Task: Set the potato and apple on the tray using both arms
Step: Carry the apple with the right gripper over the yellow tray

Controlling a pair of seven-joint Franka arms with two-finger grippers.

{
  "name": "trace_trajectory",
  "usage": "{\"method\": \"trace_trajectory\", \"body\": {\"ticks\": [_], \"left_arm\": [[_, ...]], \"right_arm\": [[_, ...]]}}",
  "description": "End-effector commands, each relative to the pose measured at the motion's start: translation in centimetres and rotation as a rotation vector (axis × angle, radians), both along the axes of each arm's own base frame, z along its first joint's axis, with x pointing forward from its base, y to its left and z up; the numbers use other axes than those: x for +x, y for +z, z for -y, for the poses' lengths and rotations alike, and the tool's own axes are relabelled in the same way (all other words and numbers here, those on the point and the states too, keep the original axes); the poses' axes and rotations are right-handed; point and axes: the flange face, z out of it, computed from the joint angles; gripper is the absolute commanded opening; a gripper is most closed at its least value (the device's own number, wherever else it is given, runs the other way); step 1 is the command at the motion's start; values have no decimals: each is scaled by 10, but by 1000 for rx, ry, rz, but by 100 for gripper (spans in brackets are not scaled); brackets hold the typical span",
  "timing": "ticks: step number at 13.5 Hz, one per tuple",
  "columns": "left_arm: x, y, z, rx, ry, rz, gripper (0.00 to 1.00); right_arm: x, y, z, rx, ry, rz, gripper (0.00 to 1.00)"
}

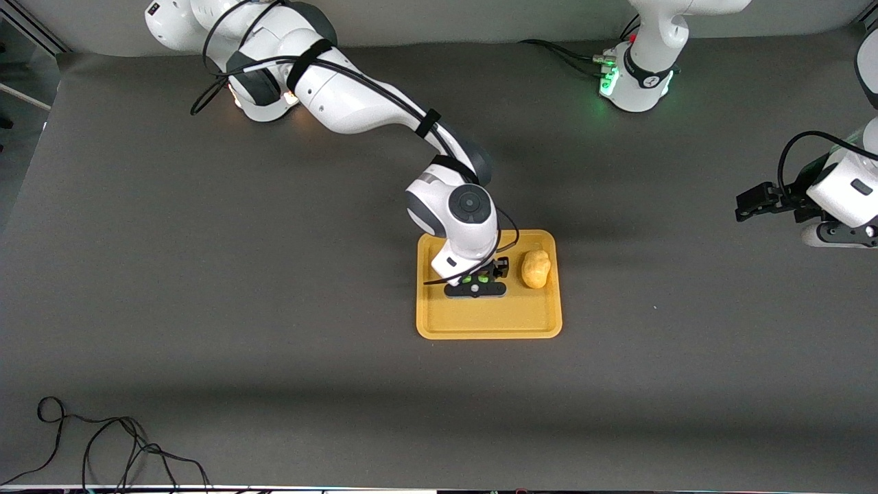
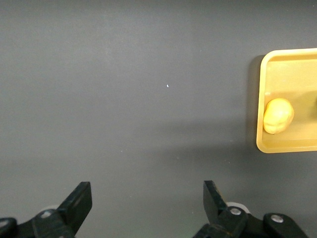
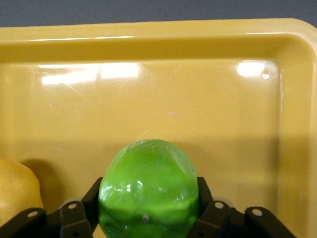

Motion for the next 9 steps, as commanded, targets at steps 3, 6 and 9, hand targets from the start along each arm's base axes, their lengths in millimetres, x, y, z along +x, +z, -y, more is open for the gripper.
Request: {"method": "trace_trajectory", "body": {"ticks": [3, 6, 9], "left_arm": [[-3, 8, -4, -8, -5, 10, 100], [-4, 9, -10, -11, 8, 6, 100], [-4, 9, -9, -10, 6, 6, 100]], "right_arm": [[3, -6, -4, 9, -16, 31, 91], [4, 10, -5, 15, -40, 33, 100], [5, 80, 1, -12, -53, 20, 100]]}}
